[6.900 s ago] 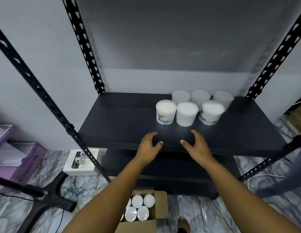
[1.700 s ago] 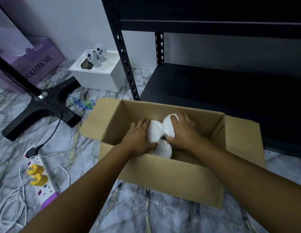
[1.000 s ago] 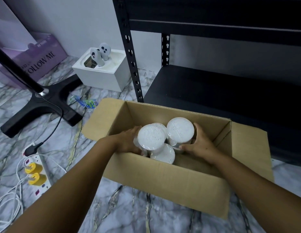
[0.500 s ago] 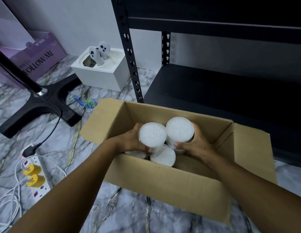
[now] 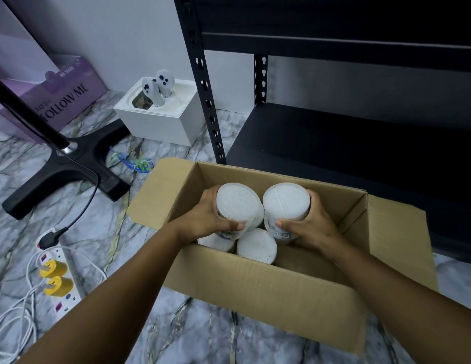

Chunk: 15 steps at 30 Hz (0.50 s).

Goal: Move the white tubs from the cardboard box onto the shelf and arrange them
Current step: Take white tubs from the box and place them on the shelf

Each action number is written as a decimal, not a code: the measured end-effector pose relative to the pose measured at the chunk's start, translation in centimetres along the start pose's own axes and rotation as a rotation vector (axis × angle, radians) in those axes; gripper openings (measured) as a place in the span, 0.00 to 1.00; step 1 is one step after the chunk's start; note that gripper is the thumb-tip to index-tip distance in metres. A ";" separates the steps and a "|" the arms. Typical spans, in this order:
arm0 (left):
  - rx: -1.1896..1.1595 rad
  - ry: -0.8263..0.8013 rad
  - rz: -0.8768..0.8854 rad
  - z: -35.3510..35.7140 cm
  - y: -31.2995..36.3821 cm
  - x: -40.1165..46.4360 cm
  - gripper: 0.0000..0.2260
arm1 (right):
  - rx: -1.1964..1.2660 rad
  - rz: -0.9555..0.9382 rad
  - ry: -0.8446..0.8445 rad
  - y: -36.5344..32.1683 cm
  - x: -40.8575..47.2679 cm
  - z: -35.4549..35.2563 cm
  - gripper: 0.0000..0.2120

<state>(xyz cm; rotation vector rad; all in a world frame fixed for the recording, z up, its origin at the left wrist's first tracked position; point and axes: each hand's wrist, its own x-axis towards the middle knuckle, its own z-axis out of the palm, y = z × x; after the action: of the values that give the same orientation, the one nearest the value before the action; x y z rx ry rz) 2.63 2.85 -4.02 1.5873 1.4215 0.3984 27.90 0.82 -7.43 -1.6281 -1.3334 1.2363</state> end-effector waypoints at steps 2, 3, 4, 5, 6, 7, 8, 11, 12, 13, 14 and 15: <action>-0.028 0.030 0.021 0.0 0.3 -0.3 0.39 | 0.028 -0.026 0.017 -0.4 -0.2 -0.4 0.39; -0.046 0.046 0.033 0.0 0.3 -0.4 0.40 | 0.030 -0.037 0.024 -0.6 -0.4 -0.6 0.39; -0.063 0.060 0.040 0.0 0.4 -0.6 0.42 | 0.031 -0.052 0.028 -0.8 -0.5 -0.9 0.39; -0.083 0.076 0.045 0.0 0.6 -0.8 0.43 | 0.035 -0.066 0.032 -1.0 -0.6 -1.2 0.39; -0.108 0.089 0.056 0.0 0.9 -1.1 0.43 | 0.039 -0.082 0.034 -1.4 -0.8 -1.5 0.38; -0.142 0.100 0.074 0.0 1.1 -1.3 0.43 | 0.039 -0.097 0.038 -1.7 -0.9 -1.9 0.38; -0.176 0.108 0.093 0.0 1.4 -1.5 0.42 | 0.032 -0.114 0.043 -2.1 -1.1 -2.2 0.38; -0.229 0.154 0.137 -0.1 2.1 -2.0 0.41 | 0.021 -0.151 0.051 -3.4 -1.6 -2.9 0.40; -0.235 0.174 0.143 -0.1 2.4 -2.2 0.41 | 0.035 -0.157 0.046 -3.8 -1.8 -3.1 0.40; -0.239 0.198 0.148 0.0 2.7 -2.5 0.40 | 0.049 -0.156 0.042 -4.1 -1.9 -3.2 0.40; -0.244 0.214 0.143 0.1 3.0 -2.8 0.40 | 0.063 -0.152 0.042 -4.5 -2.2 -3.3 0.40; -0.255 0.226 0.136 0.2 3.4 -3.2 0.40 | 0.072 -0.144 0.053 -4.8 -2.5 -3.3 0.40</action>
<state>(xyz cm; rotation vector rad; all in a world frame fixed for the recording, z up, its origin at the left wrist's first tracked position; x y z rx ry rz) 3.92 0.25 -0.34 1.4683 1.3697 0.8280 29.46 -0.23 -1.37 -1.4778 -1.3339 1.1349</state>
